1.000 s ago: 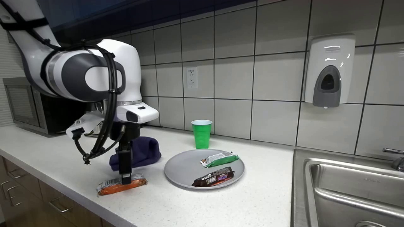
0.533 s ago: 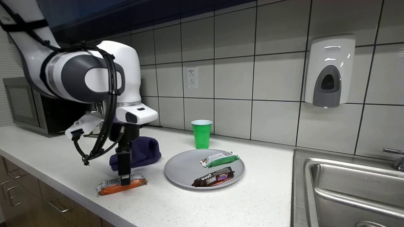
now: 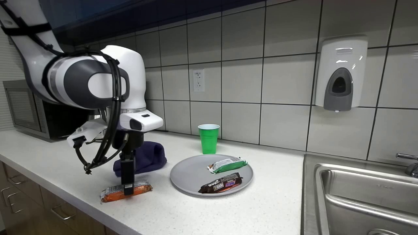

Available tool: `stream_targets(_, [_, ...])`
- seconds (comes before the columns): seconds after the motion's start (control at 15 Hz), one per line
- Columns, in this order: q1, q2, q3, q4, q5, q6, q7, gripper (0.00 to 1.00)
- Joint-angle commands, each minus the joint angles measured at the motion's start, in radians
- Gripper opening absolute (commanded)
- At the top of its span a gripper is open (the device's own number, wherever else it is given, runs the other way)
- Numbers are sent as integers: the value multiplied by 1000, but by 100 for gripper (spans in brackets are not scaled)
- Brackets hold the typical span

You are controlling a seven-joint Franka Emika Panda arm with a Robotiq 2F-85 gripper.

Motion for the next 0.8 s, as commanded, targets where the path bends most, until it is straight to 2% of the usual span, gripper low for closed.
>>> stream_targets(0.0, [-13, 4, 5, 1, -6, 1, -19, 100])
stream_targets(0.27, [-12, 8, 5, 1, -2, 2, -21, 100])
stream_targets(0.33, [-12, 9, 5, 1, 0, 3, -22, 94])
stream_targets(0.4, [-12, 9, 4, 1, -1, 5, -22, 72])
stream_targets(0.53, [-12, 9, 4, 1, -6, 6, -20, 67])
stream_targets(0.73, [-13, 7, 4, 1, -6, 5, -21, 44])
